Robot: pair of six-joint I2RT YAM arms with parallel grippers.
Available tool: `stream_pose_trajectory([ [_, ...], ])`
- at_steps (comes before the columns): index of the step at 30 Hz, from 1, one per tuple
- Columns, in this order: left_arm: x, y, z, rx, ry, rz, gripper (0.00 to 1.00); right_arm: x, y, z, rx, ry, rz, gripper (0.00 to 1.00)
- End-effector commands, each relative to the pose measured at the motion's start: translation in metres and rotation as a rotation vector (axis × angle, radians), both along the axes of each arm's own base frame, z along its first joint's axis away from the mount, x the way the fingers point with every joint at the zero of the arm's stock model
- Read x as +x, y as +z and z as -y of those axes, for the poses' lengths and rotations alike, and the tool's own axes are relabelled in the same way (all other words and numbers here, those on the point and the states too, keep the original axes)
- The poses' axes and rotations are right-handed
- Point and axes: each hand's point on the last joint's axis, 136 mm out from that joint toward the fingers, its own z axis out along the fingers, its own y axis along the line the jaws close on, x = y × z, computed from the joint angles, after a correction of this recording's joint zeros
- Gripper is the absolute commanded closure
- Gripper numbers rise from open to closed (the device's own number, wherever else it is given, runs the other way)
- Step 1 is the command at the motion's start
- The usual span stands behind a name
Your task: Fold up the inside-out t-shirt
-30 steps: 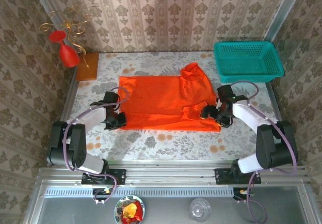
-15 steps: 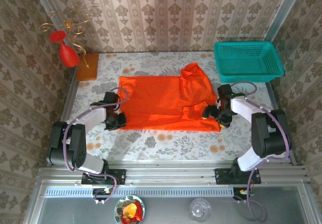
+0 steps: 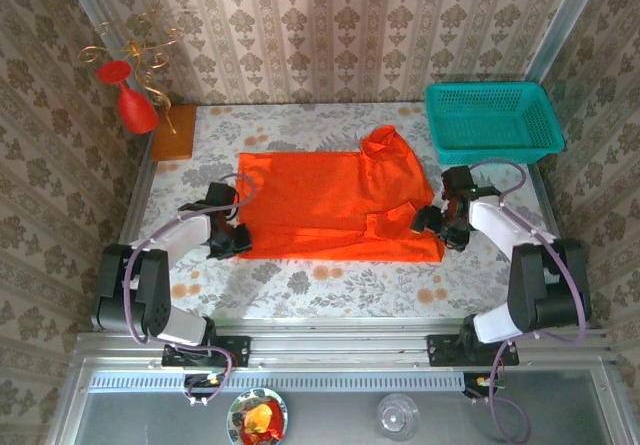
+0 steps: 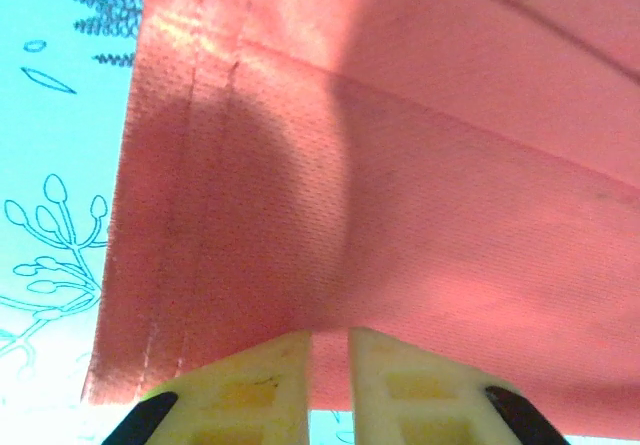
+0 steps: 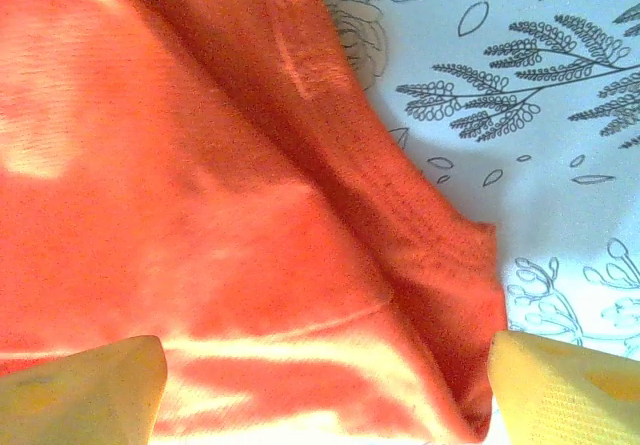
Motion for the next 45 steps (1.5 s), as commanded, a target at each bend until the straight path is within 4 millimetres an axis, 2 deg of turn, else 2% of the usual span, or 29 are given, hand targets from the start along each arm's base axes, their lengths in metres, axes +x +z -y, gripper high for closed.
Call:
stream_pose_trajectory([
  [1,0.01,0.023,0.004,-0.011,-0.007,0.035,0.8,0.0,0.03,-0.016,0.06,0.016,0.056,0.16],
  [5,0.009,0.015,-0.004,0.046,-0.012,-0.004,0.8,-0.002,0.036,-0.058,0.191,0.105,0.08,0.17],
  [8,0.014,0.008,-0.003,0.05,-0.019,-0.013,0.8,-0.008,0.029,-0.084,0.227,0.191,0.049,0.17],
  [10,0.021,0.005,0.0,0.042,-0.021,-0.007,0.8,-0.015,0.012,-0.09,0.211,0.207,-0.013,0.17],
  [13,0.035,0.002,-0.002,0.056,-0.015,0.003,0.79,-0.023,-0.005,-0.079,0.153,0.177,-0.059,0.18],
  [17,0.049,-0.009,-0.017,0.095,0.017,-0.022,0.79,-0.033,-0.025,-0.045,-0.014,0.123,-0.116,0.17],
  [20,0.054,-0.014,-0.026,0.101,0.03,-0.029,0.79,-0.041,-0.034,-0.027,-0.094,0.104,-0.157,0.17],
  [23,0.059,-0.011,-0.031,0.103,0.04,-0.019,0.79,-0.047,-0.037,-0.019,-0.132,0.103,-0.174,0.16],
  [27,0.062,0.0,-0.034,0.09,0.047,0.003,0.79,-0.046,-0.033,-0.022,-0.119,0.106,-0.162,0.17],
  [30,0.063,0.016,-0.033,0.075,0.04,0.043,0.78,-0.04,-0.022,-0.027,-0.093,0.114,-0.127,0.18],
  [34,0.054,0.03,-0.046,0.139,0.042,0.045,0.75,-0.03,-0.002,-0.03,-0.08,0.128,-0.061,0.19],
  [39,0.044,0.028,-0.059,0.174,0.051,0.02,0.71,-0.016,0.014,-0.034,-0.074,0.154,-0.014,0.21],
  [45,0.033,0.005,-0.054,0.144,0.053,-0.05,0.8,0.019,0.023,-0.036,-0.113,0.226,0.032,0.3],
])
